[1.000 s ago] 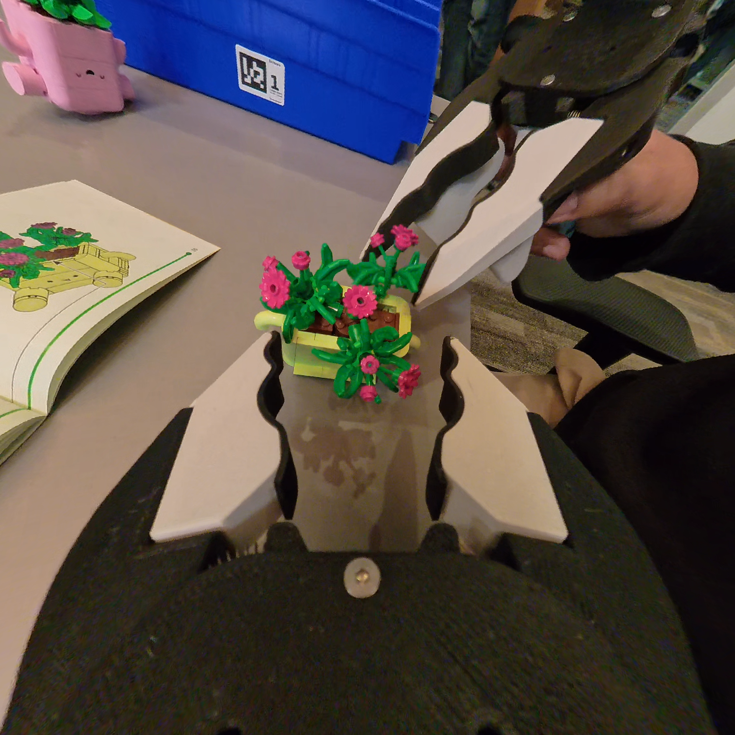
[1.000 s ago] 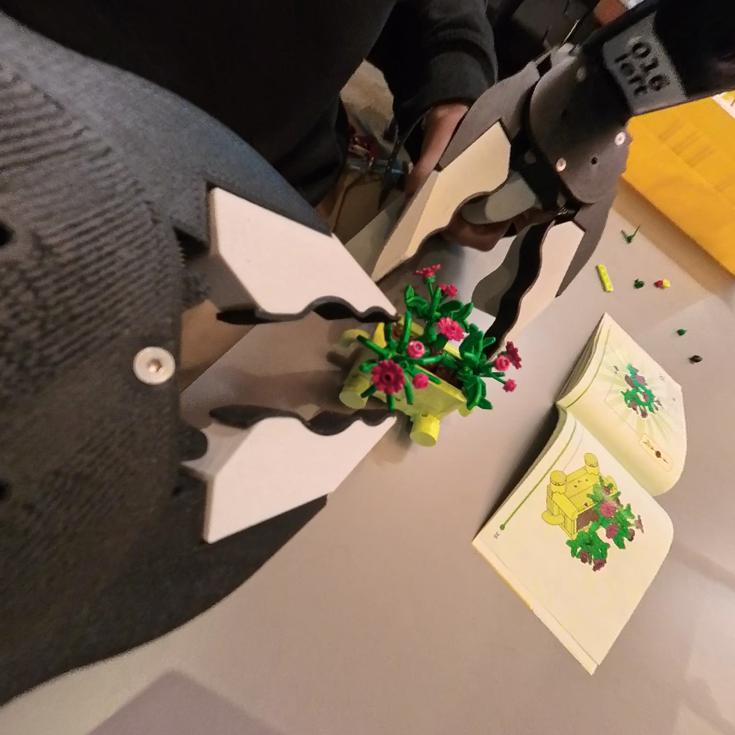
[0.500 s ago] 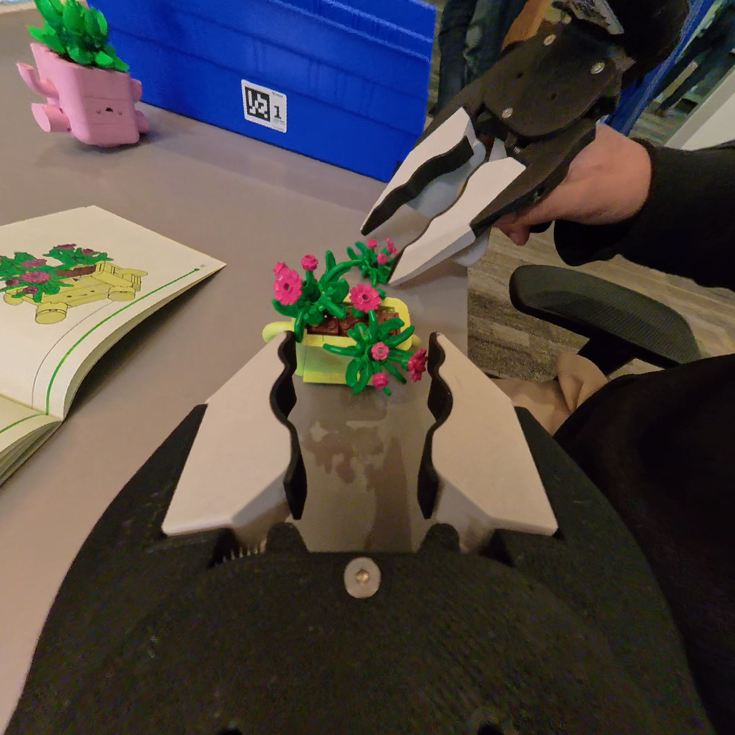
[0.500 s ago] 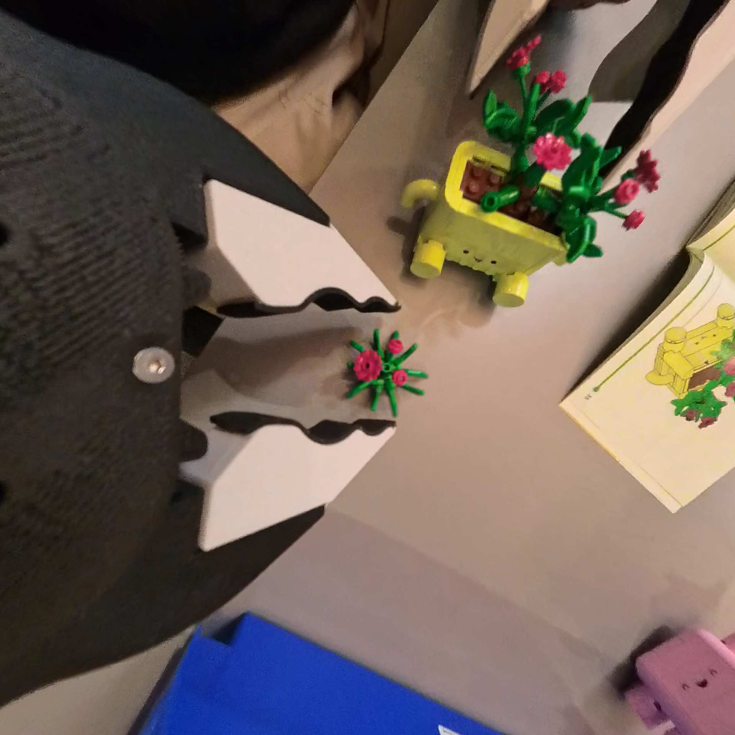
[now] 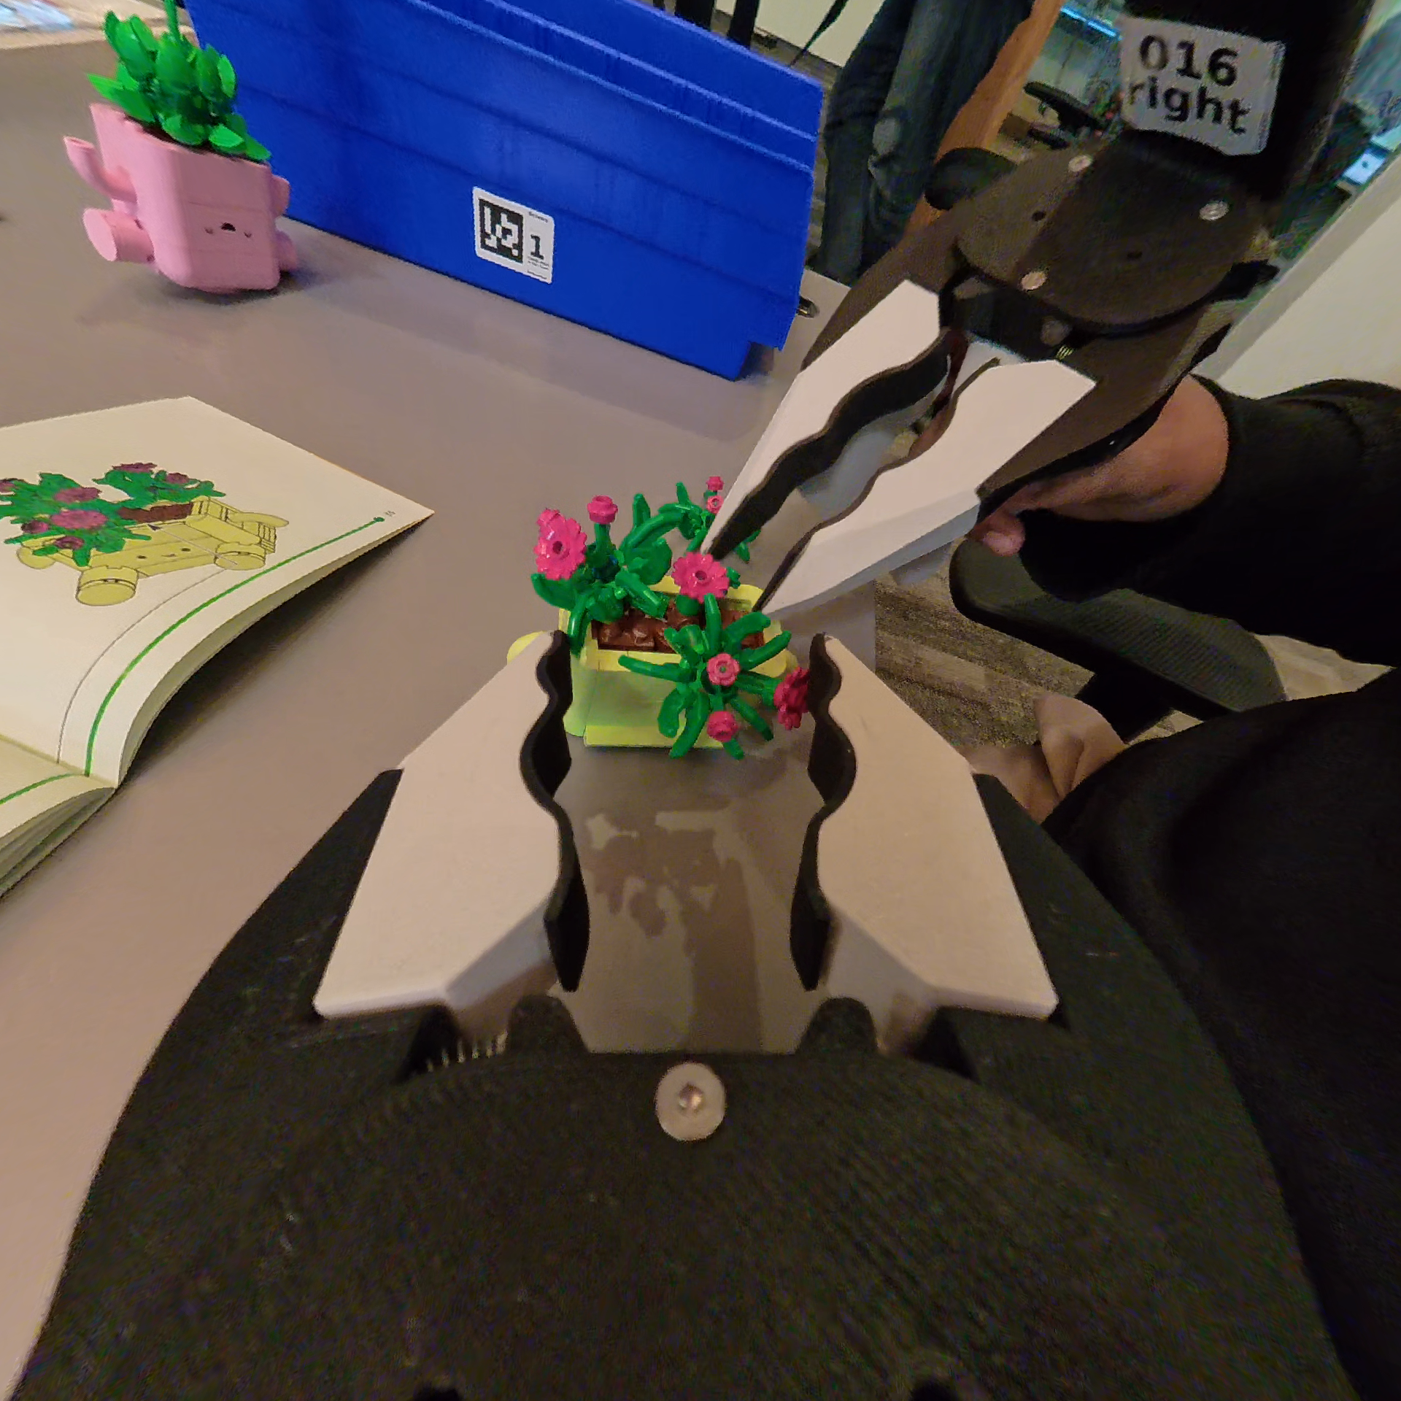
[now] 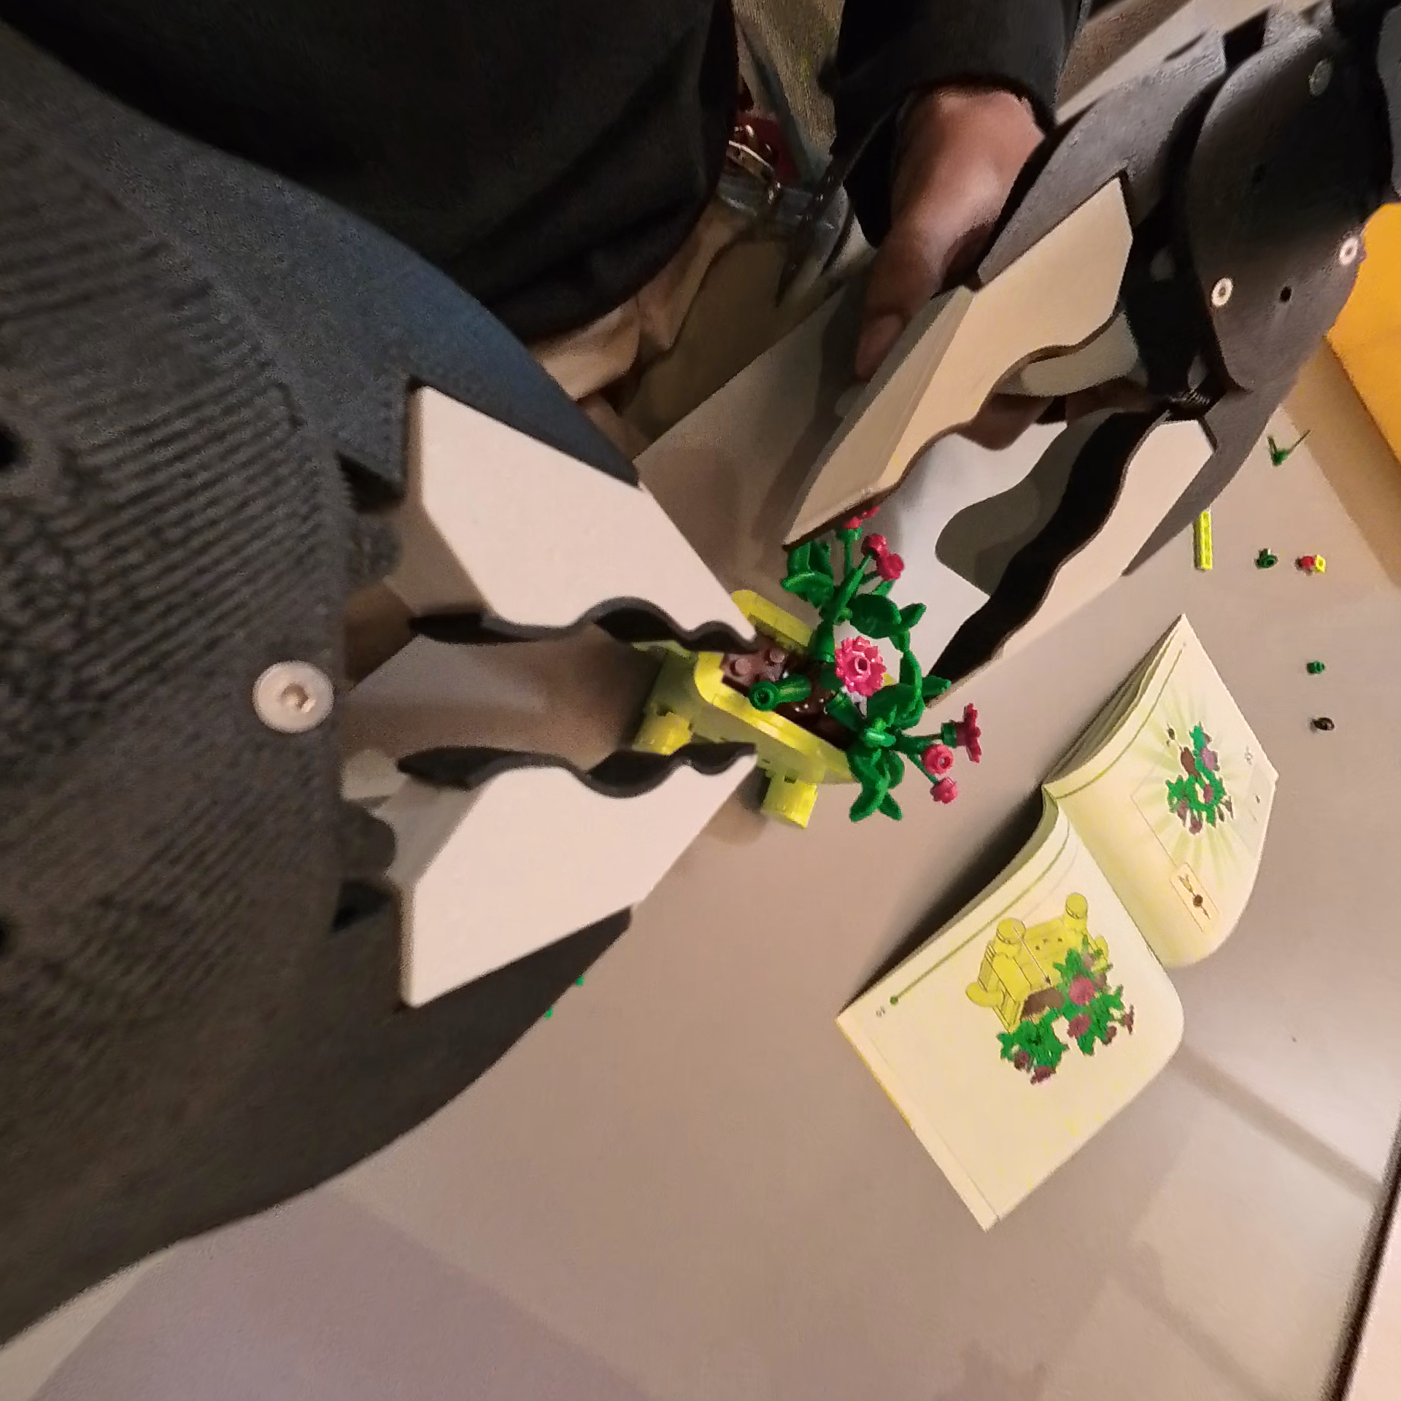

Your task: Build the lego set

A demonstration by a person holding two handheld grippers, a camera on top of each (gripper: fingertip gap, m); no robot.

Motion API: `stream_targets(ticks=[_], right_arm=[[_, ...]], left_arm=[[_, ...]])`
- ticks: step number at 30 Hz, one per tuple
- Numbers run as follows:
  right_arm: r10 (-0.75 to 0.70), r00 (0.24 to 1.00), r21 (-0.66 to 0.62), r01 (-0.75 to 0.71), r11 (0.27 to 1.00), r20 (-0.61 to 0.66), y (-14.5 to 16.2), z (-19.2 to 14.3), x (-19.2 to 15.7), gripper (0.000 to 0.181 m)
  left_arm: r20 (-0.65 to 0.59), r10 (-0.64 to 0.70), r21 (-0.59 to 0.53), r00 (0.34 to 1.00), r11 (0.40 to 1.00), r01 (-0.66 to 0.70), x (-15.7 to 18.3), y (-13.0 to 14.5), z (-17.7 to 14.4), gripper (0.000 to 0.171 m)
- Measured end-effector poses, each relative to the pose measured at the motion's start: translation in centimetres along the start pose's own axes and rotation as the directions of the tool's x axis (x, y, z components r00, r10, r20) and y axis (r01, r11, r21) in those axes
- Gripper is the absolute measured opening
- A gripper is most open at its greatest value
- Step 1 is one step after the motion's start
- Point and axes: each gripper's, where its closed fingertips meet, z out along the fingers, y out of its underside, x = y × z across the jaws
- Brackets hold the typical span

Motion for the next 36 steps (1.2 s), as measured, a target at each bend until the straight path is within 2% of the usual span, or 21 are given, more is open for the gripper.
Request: stream_targets(ticks=[5,7,15,17,19,23,26,31,36], right_arm=[[-0.009,0.999,-0.014,0.01,1.0,0.038,0.0,0.4,0.0,0.01],[-0.025,0.999,-0.014,0.026,1.0,0.037,-0.3,0.4,0.0,0.006],[-0.062,0.998,-0.035,0.062,0.997,0.01,-0.2,0.5,0.2,0.006],[-0.071,0.997,-0.036,0.071,0.997,0.005,-0.2,0.5,0.1,0.006],[-0.083,0.997,-0.041,0.083,0.996,-0.001,-0.2,0.5,0.2,0.006],[-0.11,0.994,-0.058,0.109,0.992,-0.014,-0.1,0.5,0.2,0.006],[-0.128,0.992,-0.06,0.127,0.99,-0.016,-0.2,0.6,0.2,0.005],[-0.13,0.991,-0.058,0.129,0.99,-0.015,-0.2,0.7,0.2,0.005],[-0.14,0.99,-0.058,0.139,0.989,-0.008,-0.2,0.8,0.2,0.005]], left_arm=[[0.005,0.005,0.017,1.0,1.0,-0.005,0.3,-0.2,0.0,0.05],[0.007,0.01,0.013,1.0,1.0,-0.01,0.5,-0.1,0.2,0.051],[-0.013,0.016,0.068,1.0,0.998,-0.015,1.3,-1.3,-0.9,0.048],[0.0,0.021,0.096,1.0,0.995,-0.021,1.3,-2.0,-1.6,0.047],[0.048,0.055,0.099,0.997,0.993,-0.059,1.2,-2.7,-2.0,0.039],[0.142,0.137,-0.006,0.98,0.99,-0.137,0.7,-3.3,-1.3,0.013],[0.156,0.122,-0.091,0.98,0.99,-0.109,0.3,-2.9,-0.2,0.003],[0.1,0.014,-0.21,0.995,0.978,0.007,0.1,-1.4,0.8,0.0],[0.108,-0.019,-0.245,0.994,0.968,0.045,-0.1,-1.4,0.8,0.0]])
